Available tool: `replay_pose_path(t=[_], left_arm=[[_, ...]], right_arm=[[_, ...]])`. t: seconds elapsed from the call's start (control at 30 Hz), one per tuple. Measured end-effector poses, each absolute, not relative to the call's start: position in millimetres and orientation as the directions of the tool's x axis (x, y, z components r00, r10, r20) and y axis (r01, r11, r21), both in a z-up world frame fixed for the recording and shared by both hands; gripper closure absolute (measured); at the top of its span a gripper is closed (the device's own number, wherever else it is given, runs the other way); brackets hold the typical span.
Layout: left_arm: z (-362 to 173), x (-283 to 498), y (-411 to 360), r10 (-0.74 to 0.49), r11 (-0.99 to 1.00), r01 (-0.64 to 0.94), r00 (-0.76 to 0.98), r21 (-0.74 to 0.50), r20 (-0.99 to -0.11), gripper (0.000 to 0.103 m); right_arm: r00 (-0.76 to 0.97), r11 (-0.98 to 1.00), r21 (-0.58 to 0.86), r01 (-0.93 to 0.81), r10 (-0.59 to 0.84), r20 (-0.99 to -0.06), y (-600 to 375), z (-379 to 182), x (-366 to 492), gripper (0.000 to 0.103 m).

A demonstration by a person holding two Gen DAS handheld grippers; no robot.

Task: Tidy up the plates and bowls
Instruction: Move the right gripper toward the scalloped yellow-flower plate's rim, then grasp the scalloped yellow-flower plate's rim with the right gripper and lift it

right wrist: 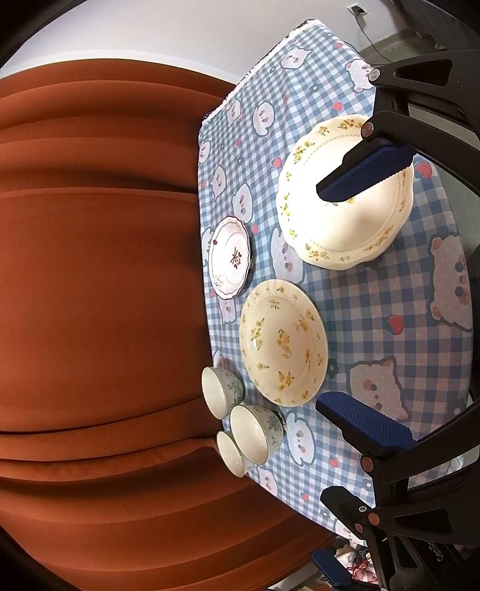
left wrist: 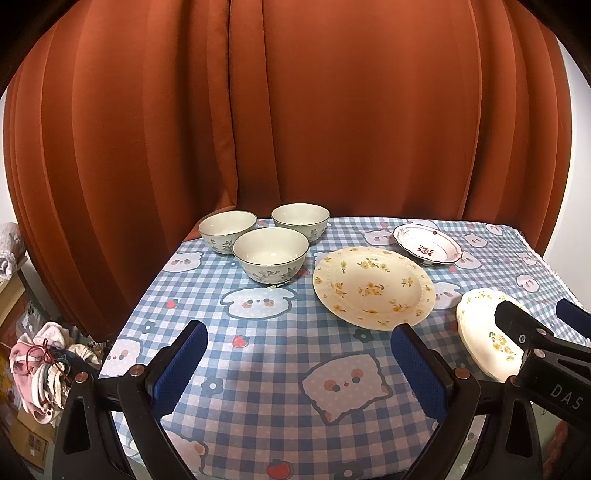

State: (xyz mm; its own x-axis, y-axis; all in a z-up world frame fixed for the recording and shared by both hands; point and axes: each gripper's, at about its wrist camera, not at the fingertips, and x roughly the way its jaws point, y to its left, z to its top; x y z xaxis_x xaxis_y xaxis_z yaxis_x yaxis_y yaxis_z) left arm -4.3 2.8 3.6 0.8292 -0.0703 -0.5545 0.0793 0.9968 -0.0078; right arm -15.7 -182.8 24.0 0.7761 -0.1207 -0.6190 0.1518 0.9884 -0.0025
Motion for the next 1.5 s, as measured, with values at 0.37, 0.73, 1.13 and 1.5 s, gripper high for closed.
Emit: replay_pose_path(t=[0.37, 0.73, 1.13, 1.5], left_arm=[[5.1, -3.5, 1.3, -0.068, 0.997, 0.076, 0.828, -0.008, -0.556, 0.003], [3.8, -3.8, -0.6, -0.071, 0.997, 0.080, 0.827, -0.009, -0.557, 0.003], [-5.1, -3.7, 7.5, -0.117, 0.991, 0.129, 0.813, -0.019, -0.570, 0.003], [-11.3, 10.4, -2.8, -0.138, 0.987, 0.158, 0.783, -0.020, -0.606, 0.004]], right_arm=[[0.776, 0.989, -0.003, 0.150, -0.120, -0.620, -181.9, 23.9, -14.9, 0.000], [0.772, 0.988, -0.014, 0.157, -0.131, -0.623, -183.1, 24.2, -19.4, 0.000], [0.748, 0.978, -0.047, 0.205, -0.187, -0.637, -162.7, 17.6, -23.9, 0.000], [0.710, 0.971, -0.050, 0.235, -0.206, -0.673, -170.3, 8.5, -20.4, 0.000]])
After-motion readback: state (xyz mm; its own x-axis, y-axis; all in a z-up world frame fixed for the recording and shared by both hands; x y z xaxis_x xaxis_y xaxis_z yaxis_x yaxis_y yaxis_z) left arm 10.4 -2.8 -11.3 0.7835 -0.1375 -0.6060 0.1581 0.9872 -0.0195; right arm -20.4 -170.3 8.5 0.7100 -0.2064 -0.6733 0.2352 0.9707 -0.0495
